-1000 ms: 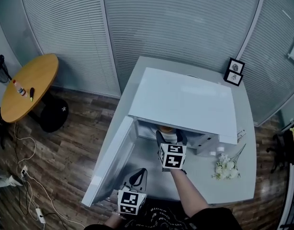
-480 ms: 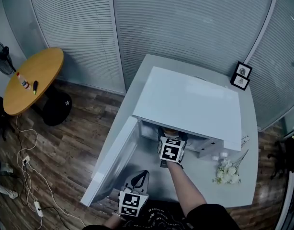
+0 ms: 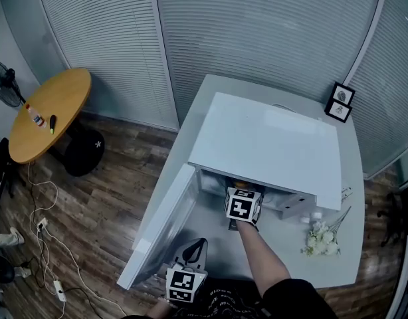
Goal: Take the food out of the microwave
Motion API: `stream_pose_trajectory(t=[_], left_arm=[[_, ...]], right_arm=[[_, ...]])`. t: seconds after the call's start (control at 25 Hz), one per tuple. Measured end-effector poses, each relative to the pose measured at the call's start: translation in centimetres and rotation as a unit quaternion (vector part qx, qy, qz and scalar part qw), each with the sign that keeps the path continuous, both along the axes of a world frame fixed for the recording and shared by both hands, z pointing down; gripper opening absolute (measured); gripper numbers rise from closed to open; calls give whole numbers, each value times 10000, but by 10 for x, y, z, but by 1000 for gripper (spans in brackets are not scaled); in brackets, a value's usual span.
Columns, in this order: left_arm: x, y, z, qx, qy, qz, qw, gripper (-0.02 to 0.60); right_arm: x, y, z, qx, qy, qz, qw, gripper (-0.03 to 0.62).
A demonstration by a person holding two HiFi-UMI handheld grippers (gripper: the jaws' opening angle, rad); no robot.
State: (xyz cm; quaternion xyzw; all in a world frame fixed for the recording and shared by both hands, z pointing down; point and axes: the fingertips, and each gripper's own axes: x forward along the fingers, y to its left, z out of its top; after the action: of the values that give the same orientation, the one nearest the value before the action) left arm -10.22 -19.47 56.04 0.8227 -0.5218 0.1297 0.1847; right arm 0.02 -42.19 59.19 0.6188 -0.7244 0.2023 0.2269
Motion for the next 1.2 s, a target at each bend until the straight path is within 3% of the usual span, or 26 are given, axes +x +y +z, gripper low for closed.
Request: stream_pose_trajectory(t=[0.52, 1.0, 1.2], left_arm=[[-11, 1, 2, -9, -69, -93, 9999, 8], [-7, 4, -1, 94, -83, -59, 9999, 8], [-6, 7, -3, 155, -122, -36, 9998, 8]], right_arm=[[1, 0, -7, 134, 217, -258, 9993, 345], [-5, 27, -28, 404, 454, -874, 9943, 345], [-6, 41, -35, 440, 240, -883, 9948, 345]])
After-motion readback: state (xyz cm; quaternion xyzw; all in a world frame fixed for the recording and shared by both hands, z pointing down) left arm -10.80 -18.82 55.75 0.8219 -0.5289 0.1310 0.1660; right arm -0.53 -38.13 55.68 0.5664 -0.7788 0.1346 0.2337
